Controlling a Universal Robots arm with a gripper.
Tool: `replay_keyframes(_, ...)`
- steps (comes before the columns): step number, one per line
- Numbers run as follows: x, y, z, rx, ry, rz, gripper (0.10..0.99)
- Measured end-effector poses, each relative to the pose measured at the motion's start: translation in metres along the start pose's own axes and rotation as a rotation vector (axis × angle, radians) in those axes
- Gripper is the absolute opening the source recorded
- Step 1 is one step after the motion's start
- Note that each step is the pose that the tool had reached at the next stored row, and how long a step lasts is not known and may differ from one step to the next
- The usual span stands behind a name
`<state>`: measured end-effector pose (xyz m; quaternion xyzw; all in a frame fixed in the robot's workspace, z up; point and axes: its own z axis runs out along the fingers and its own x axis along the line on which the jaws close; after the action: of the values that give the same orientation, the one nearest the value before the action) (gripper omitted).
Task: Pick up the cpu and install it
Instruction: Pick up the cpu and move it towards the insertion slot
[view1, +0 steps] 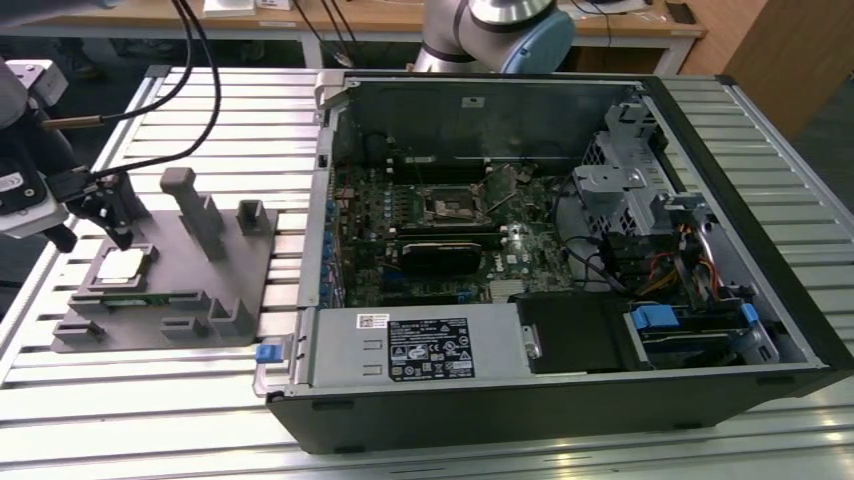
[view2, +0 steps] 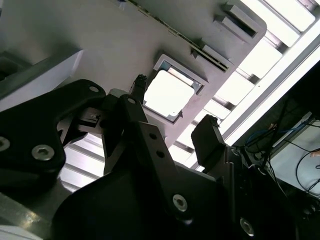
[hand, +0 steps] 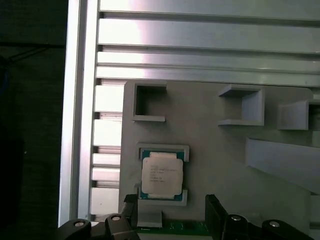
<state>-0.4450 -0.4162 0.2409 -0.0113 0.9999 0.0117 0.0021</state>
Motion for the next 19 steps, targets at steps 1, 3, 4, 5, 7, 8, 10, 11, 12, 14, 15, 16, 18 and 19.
replay_keyframes(1,0.0,0.0,0.0015,0.0,0.0,0.0,0.647)
replay_keyframes(3,0.0,0.0001,0.0048,0.0,0.0,0.0,0.647)
replay_keyframes(4,-0.0001,0.0004,0.0063,0.0,-0.0001,0.0,0.647)
replay_keyframes(5,0.0,0.001,0.0077,0.0,-0.0001,0.0,0.647)
replay_keyframes(7,0.0,0.0014,0.0102,0.0,0.0,0.0,0.647)
replay_keyframes(8,0.0003,0.0015,0.0115,0.0,-0.0001,0.0,0.647)
replay_keyframes(10,0.0007,0.0015,0.0142,0.0,0.0,0.0,0.647)
replay_keyframes(11,0.0007,0.0015,0.0156,0.0,0.0001,0.0,0.647)
replay_keyframes(12,0.0008,0.0017,0.0173,0.0,0.0,0.0,0.647)
replay_keyframes(14,0.0012,0.0029,0.0209,0.0,0.0,0.0,0.647)
replay_keyframes(15,0.0015,0.0037,0.0227,0.0,0.0,0.0,0.647)
replay_keyframes(16,0.0017,0.0047,0.0245,0.0,0.0,0.001,0.647)
replay_keyframes(18,0.0034,0.0055,0.0278,0.0,0.0001,0.002,0.647)
replay_keyframes(19,0.0049,0.0056,0.0294,0.0,0.0001,0.002,0.647)
